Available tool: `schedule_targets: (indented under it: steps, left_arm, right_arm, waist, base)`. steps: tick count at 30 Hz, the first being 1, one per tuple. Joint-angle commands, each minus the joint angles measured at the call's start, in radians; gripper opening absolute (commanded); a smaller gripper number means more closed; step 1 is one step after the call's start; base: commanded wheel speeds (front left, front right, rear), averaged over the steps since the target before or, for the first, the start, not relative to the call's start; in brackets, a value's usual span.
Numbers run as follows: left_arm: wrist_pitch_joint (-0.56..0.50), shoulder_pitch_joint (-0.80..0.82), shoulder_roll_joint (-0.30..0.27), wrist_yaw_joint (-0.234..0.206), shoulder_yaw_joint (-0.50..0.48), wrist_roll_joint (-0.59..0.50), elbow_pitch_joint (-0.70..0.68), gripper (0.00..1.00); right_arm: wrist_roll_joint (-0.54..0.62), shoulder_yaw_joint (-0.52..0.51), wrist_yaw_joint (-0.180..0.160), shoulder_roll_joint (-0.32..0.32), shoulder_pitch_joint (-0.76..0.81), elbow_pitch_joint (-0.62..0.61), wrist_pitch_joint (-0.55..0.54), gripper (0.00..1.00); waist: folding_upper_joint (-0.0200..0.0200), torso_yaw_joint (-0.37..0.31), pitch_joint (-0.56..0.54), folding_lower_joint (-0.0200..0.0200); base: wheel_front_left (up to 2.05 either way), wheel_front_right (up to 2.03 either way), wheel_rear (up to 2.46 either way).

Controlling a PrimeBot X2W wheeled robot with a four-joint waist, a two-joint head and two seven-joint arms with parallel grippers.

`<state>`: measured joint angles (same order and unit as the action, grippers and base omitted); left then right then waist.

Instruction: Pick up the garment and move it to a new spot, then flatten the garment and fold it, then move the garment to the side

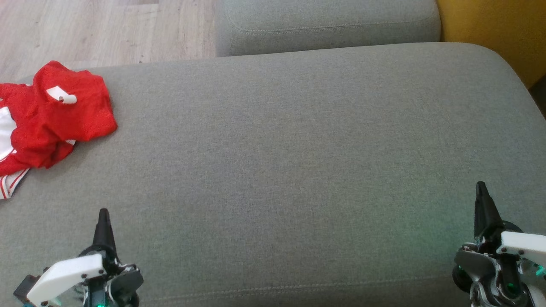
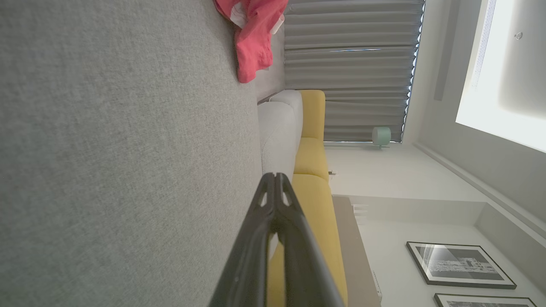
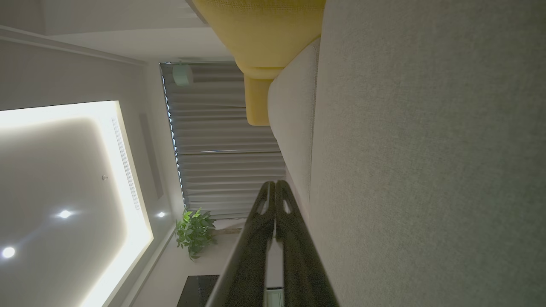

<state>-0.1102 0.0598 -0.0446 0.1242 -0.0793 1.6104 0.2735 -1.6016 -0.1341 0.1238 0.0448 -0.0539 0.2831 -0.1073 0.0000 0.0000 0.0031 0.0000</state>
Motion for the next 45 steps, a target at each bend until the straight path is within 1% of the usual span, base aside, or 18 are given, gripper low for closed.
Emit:
schedule_targets:
  steps: [1,36,37,40,45]
  left_arm:
    - [-0.003,0.048,-0.006,0.007,-0.034,-0.002,-0.029,0.0]
    - [-0.003,0.048,-0.006,0.007,-0.034,-0.002,-0.029,0.0]
    - [0.0,0.0,0.0,-0.001,0.0,0.0,0.003,1.0]
    - [0.001,-0.019,0.002,-0.001,0.005,0.0,0.037,1.0]
    - [0.016,-0.027,0.002,-0.001,0.018,-0.005,0.03,1.0]
  right_arm:
    - [-0.007,0.021,0.007,0.005,-0.054,-0.038,-0.006,0.0]
    - [-0.007,0.021,0.007,0.005,-0.054,-0.038,-0.006,0.0]
    - [0.0,0.0,0.0,0.0,0.001,0.004,0.0,1.0]
    - [0.0,0.004,-0.001,-0.002,0.019,0.041,0.001,1.0]
    - [0.004,0.018,-0.001,-0.001,0.026,0.036,0.016,1.0]
  waist:
    - [0.0,0.0,0.0,0.0]
    - [0.0,0.0,0.0,0.0]
    - [0.0,0.0,0.0,0.0]
    - [0.0,0.0,0.0,0.0]
    - [0.0,0.001,-0.005,0.0]
  base:
    - [0.0,0.0,0.0]
    - [0.0,0.0,0.0]
    - [0.0,0.0,0.0]
    - [0.0,0.0,0.0]
    - [0.0,0.0,0.0]
